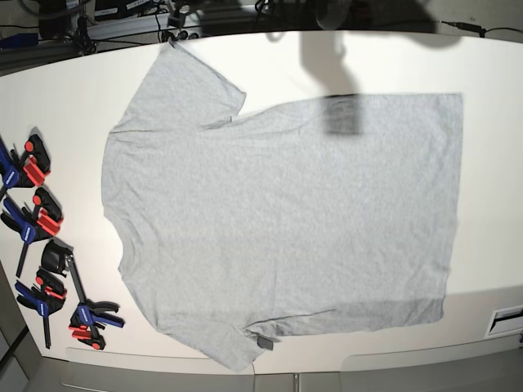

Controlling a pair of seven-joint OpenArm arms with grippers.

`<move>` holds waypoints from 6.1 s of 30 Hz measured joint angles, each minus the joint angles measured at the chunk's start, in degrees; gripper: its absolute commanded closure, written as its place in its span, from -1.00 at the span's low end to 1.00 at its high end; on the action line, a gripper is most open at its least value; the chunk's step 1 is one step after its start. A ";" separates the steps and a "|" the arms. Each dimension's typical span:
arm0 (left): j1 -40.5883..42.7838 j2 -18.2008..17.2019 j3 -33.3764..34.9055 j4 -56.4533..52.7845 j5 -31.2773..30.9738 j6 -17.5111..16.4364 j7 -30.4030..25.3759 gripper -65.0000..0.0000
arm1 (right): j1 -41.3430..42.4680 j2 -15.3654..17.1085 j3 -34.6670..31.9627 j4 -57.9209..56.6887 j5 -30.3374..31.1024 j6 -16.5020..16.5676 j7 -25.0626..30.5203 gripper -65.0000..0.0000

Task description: Fold the T-shirt properly

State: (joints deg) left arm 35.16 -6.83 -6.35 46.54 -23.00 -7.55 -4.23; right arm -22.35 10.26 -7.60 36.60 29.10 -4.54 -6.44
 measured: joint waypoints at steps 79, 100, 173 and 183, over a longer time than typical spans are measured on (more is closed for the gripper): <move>30.08 -6.19 -27.52 65.75 -21.57 -24.48 27.02 0.69 | -9.57 -2.78 52.09 48.33 41.42 24.74 -26.62 0.07; 30.08 -6.16 -27.52 65.75 -21.53 -24.48 30.03 0.69 | -2.23 -2.62 46.64 48.52 31.17 18.51 -26.21 0.08; -18.18 -18.75 -28.15 21.33 -39.85 -21.18 54.25 0.24 | 11.89 0.22 38.84 40.00 16.11 21.14 -30.14 1.00; -17.70 -19.26 -22.29 19.93 -44.13 -23.89 57.05 0.24 | 11.89 0.22 38.86 40.00 16.09 21.14 -30.25 1.00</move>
State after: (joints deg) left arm 17.45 -26.09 -28.64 66.48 -67.13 -31.44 52.82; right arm -10.46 10.48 31.27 76.60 45.19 16.60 -36.69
